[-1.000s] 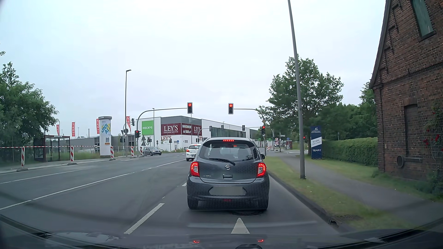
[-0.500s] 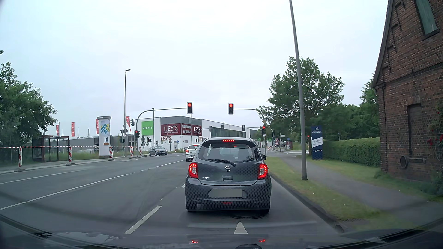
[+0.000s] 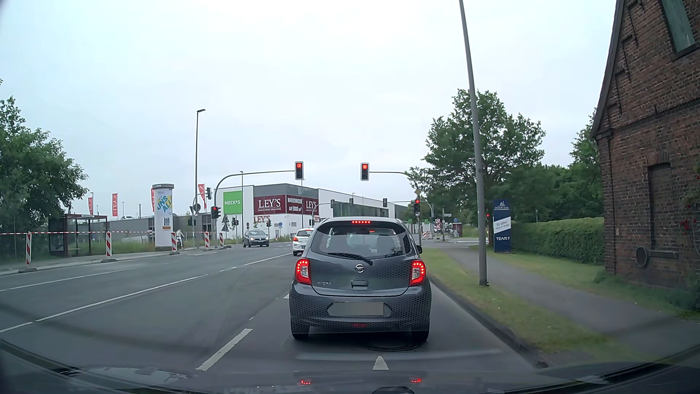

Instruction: Follow the waypoints while adhering to traffic rules and regulations

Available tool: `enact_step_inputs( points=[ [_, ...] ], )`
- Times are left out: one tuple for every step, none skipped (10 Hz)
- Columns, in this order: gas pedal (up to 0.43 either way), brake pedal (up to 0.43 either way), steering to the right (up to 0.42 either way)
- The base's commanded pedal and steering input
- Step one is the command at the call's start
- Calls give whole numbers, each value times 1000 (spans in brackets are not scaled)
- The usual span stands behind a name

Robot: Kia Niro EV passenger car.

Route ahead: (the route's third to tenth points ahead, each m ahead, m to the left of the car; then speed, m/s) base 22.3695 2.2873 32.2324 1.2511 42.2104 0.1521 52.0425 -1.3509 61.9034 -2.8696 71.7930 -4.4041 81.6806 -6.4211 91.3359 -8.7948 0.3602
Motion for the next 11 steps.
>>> enact_step_inputs(
  points=[
    [0,116,-2],
    [0,122,-2],
    [0,116,-2],
    [0,122,-2],
    [0,122,-2],
    [0,122,-2],
    [0,122,-2],
    [0,128,-2],
    [0,122,-2],
    [0,122,-2],
    [0,122,-2]
  ],
)
